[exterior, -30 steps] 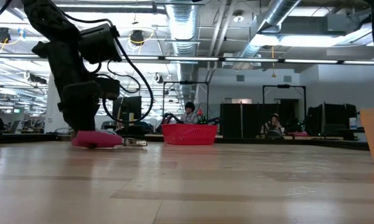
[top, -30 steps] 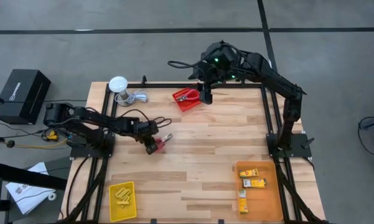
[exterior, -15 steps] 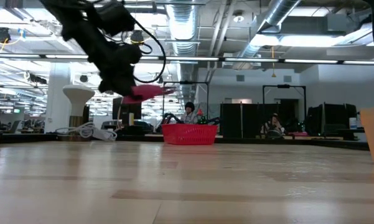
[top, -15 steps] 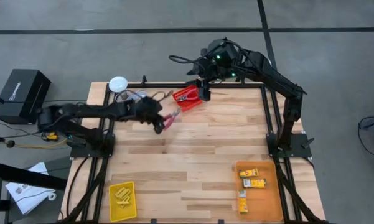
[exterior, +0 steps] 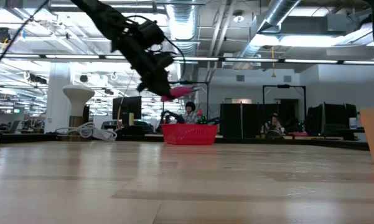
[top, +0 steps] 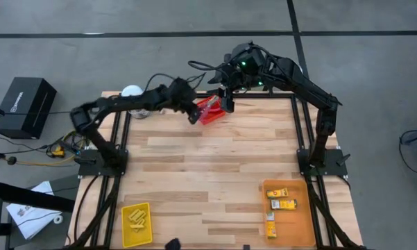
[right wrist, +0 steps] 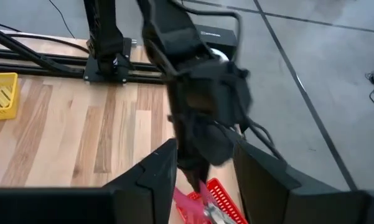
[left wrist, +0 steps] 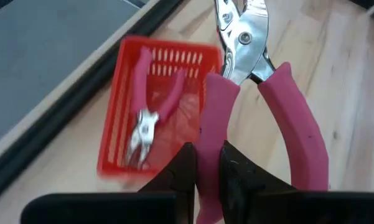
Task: Pick & Place School Supplies
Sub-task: Put the pink hole puncher into the red bin
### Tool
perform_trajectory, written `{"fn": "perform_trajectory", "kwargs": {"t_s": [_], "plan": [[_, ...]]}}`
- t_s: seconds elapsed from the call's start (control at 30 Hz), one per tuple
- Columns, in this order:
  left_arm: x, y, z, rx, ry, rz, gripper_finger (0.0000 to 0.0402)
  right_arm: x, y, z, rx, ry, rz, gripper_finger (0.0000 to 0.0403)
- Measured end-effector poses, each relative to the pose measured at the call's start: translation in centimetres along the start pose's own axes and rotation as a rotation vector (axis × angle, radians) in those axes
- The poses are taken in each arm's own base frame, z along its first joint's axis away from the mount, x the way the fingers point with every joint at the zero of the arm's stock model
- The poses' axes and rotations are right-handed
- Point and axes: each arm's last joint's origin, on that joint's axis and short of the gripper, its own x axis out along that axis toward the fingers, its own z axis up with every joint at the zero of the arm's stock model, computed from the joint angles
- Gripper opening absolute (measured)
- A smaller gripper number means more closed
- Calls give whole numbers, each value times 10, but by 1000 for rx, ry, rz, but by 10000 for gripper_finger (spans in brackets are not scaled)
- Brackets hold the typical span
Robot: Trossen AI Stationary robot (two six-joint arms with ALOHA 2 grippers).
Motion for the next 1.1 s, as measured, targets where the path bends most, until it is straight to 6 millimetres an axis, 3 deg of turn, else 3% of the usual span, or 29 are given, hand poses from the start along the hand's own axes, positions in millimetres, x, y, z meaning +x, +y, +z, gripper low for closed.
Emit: {"fn": "perform_trajectory", "kwargs": {"t_s": [0.23, 0.47, 1.1], "plan": [[39, 17, 23, 31, 25, -9, 31, 0, 0, 0, 0, 0, 0, 150], [66, 33, 15, 28, 84, 16, 31, 0, 0, 0, 0, -1, 2, 147], [82, 44, 4, 86, 127, 39, 31, -1, 0, 1, 0, -8, 1, 146]]}}
